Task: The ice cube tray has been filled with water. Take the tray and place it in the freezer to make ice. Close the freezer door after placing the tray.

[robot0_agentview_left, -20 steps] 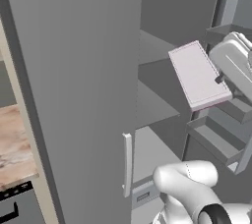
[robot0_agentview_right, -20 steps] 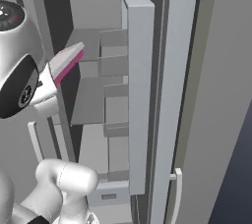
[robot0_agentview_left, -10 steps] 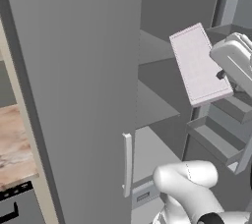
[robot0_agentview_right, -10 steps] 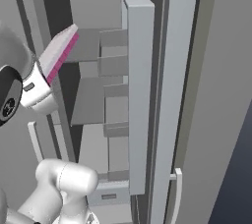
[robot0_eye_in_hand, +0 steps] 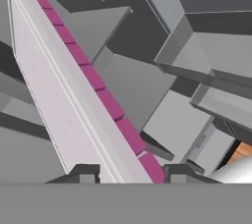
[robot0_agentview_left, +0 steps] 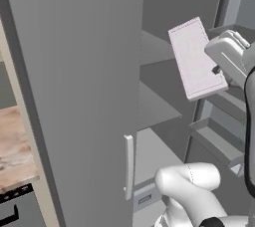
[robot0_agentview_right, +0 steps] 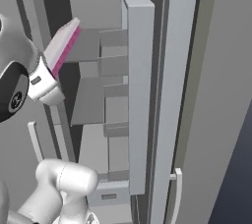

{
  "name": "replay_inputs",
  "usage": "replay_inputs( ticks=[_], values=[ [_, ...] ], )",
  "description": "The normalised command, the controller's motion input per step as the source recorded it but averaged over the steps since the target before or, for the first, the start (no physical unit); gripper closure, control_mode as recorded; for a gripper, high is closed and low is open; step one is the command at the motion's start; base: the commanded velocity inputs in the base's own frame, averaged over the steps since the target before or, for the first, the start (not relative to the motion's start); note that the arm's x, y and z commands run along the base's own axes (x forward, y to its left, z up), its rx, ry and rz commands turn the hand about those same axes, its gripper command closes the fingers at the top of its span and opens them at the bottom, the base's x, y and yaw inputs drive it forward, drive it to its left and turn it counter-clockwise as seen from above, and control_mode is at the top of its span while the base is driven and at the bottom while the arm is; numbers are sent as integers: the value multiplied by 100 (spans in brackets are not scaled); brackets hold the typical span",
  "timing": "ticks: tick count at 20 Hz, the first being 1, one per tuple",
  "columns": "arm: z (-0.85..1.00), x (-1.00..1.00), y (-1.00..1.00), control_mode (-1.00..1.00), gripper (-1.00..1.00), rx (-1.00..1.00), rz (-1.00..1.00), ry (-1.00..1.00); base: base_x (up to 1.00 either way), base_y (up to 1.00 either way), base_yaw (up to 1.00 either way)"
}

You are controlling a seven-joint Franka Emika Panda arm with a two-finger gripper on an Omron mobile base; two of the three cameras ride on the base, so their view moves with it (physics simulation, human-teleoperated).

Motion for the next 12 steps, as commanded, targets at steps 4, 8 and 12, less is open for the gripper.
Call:
replay_inputs(
  ticks=[4, 8, 12],
  values=[
    [21, 26, -2, -100, 100, 0, 0, 0, 0, 0, 0],
    [13, 18, 0, -100, 100, 0, 0, 0, 0, 0, 0],
    [0, 30, 0, -100, 100, 0, 0, -7, 0, 0, 0]
  ],
)
